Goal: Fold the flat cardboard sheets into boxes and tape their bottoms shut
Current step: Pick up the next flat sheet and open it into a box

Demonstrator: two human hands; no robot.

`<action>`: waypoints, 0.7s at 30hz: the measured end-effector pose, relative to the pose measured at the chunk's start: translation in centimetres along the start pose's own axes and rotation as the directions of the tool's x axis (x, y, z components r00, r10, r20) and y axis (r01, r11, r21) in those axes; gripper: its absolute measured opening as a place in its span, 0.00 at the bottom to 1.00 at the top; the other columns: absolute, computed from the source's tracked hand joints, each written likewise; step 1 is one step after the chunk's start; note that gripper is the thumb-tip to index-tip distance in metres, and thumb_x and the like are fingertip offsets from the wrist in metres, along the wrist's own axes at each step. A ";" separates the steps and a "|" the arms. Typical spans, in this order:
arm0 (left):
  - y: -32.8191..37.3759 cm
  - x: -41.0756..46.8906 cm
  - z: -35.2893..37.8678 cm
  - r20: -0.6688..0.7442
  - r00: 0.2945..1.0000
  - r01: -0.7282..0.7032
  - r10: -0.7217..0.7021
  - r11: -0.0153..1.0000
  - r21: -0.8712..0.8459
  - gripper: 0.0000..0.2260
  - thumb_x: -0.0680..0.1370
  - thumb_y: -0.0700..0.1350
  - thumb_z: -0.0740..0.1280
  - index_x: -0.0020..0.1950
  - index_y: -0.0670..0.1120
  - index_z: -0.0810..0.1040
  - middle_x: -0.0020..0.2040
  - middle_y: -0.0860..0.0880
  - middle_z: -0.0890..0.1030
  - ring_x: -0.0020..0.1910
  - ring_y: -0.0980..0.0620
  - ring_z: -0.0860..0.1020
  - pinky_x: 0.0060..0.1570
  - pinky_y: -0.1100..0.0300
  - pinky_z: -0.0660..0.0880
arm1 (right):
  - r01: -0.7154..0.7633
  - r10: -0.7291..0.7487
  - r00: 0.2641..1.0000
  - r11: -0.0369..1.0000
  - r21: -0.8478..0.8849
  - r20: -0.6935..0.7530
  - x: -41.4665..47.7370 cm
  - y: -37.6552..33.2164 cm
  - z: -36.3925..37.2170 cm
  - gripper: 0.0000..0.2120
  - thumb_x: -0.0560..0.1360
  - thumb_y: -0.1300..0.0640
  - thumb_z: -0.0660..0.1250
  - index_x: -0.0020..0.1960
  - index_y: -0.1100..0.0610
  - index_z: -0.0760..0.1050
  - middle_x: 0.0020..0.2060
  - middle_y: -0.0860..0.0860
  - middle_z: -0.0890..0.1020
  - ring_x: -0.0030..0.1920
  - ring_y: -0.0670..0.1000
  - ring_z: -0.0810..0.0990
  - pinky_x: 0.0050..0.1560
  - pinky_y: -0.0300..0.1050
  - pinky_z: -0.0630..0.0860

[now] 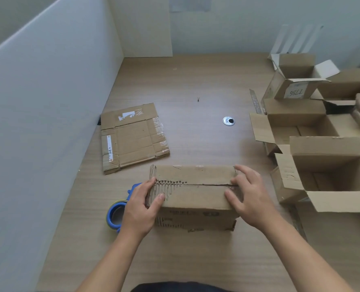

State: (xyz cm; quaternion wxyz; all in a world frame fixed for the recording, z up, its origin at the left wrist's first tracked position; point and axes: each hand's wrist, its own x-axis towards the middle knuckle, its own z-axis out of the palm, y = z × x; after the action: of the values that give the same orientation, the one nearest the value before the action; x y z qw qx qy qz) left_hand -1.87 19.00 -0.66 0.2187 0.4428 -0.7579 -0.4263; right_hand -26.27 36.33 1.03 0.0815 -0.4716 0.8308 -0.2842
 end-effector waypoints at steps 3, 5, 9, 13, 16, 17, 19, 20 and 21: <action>-0.1 0.1 0.4 0.037 0.999 0.020 -0.020 1.000 -0.014 0.21 0.77 0.52 0.71 0.69 0.58 0.71 0.67 0.62 0.73 0.64 0.74 0.67 0.61 0.77 0.63 | 0.085 -0.026 0.963 0.975 -0.207 0.270 1.0 -2.0 -0.8 0.33 0.67 0.27 0.55 0.66 0.44 0.70 0.78 0.46 0.54 0.78 0.51 0.40 0.74 0.66 0.51; 0.1 -0.1 0.8 0.054 0.998 0.022 -0.021 1.000 -0.013 0.22 0.75 0.55 0.69 0.69 0.59 0.71 0.67 0.61 0.74 0.67 0.71 0.68 0.63 0.74 0.63 | 0.176 -0.027 0.897 0.937 -0.301 0.441 1.9 -3.4 -0.7 0.43 0.64 0.23 0.59 0.75 0.35 0.54 0.78 0.45 0.42 0.76 0.51 0.28 0.73 0.71 0.40; 0.4 -0.6 0.9 0.023 1.000 0.021 -0.020 0.999 -0.038 0.23 0.74 0.55 0.69 0.69 0.59 0.72 0.65 0.63 0.74 0.65 0.67 0.71 0.59 0.74 0.65 | 0.282 -0.002 0.833 0.862 -0.422 0.553 3.5 -4.8 0.3 0.51 0.61 0.25 0.67 0.73 0.29 0.38 0.78 0.48 0.36 0.75 0.57 0.26 0.67 0.78 0.36; 1.6 -0.2 0.2 0.012 1.000 0.011 -0.010 0.996 -0.086 0.21 0.80 0.44 0.69 0.70 0.58 0.70 0.61 0.66 0.74 0.59 0.74 0.72 0.51 0.80 0.67 | 0.242 -0.014 0.867 0.886 -0.396 0.499 4.2 -4.2 -0.3 0.48 0.61 0.25 0.67 0.72 0.27 0.42 0.77 0.47 0.46 0.78 0.56 0.38 0.69 0.76 0.42; 2.5 0.3 -0.8 0.006 0.997 0.071 -0.072 0.959 -0.274 0.18 0.81 0.48 0.65 0.72 0.55 0.70 0.60 0.59 0.78 0.58 0.66 0.77 0.54 0.73 0.71 | 0.174 -0.022 0.902 0.933 -0.315 0.431 4.2 -3.2 -1.3 0.46 0.59 0.23 0.64 0.72 0.27 0.47 0.77 0.45 0.51 0.78 0.52 0.45 0.71 0.73 0.44; 2.5 0.6 -0.9 -0.014 0.994 0.101 -0.111 0.948 -0.301 0.19 0.80 0.53 0.63 0.70 0.55 0.73 0.61 0.57 0.79 0.60 0.63 0.77 0.58 0.68 0.72 | 0.138 -0.018 0.915 0.953 -0.271 0.402 4.2 -2.8 -1.6 0.46 0.57 0.22 0.63 0.71 0.26 0.49 0.77 0.45 0.52 0.78 0.50 0.47 0.72 0.72 0.45; 1.7 1.2 -0.9 -0.039 0.975 0.198 -0.219 0.933 -0.302 0.19 0.76 0.59 0.60 0.63 0.56 0.78 0.60 0.55 0.81 0.62 0.57 0.77 0.66 0.56 0.72 | 0.055 -0.012 0.944 0.991 -0.123 0.330 3.9 -2.1 -2.3 0.44 0.55 0.22 0.63 0.69 0.22 0.52 0.76 0.44 0.55 0.76 0.47 0.51 0.73 0.68 0.46; 1.5 1.5 -1.0 -0.007 0.959 0.266 -0.283 0.911 -0.315 0.17 0.75 0.60 0.61 0.59 0.56 0.80 0.59 0.55 0.82 0.62 0.55 0.78 0.66 0.52 0.72 | 0.023 -0.014 0.957 0.999 -0.028 0.291 3.7 -1.7 -2.6 0.44 0.55 0.23 0.65 0.68 0.21 0.53 0.76 0.44 0.56 0.76 0.45 0.53 0.74 0.67 0.47; 1.5 1.7 -0.8 0.052 0.940 0.333 -0.337 0.873 -0.357 0.16 0.76 0.60 0.61 0.55 0.55 0.82 0.56 0.55 0.83 0.60 0.54 0.79 0.64 0.50 0.73 | 0.004 -0.019 0.967 0.998 0.057 0.253 3.4 -1.2 -2.8 0.43 0.55 0.25 0.68 0.67 0.20 0.54 0.76 0.43 0.57 0.75 0.44 0.54 0.74 0.67 0.49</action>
State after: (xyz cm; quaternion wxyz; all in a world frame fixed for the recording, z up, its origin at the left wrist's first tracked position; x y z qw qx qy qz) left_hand -2.90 17.53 1.01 0.2236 0.5218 -0.5772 -0.5870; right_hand -28.35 34.11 4.45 0.1987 -0.5064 0.8024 -0.2454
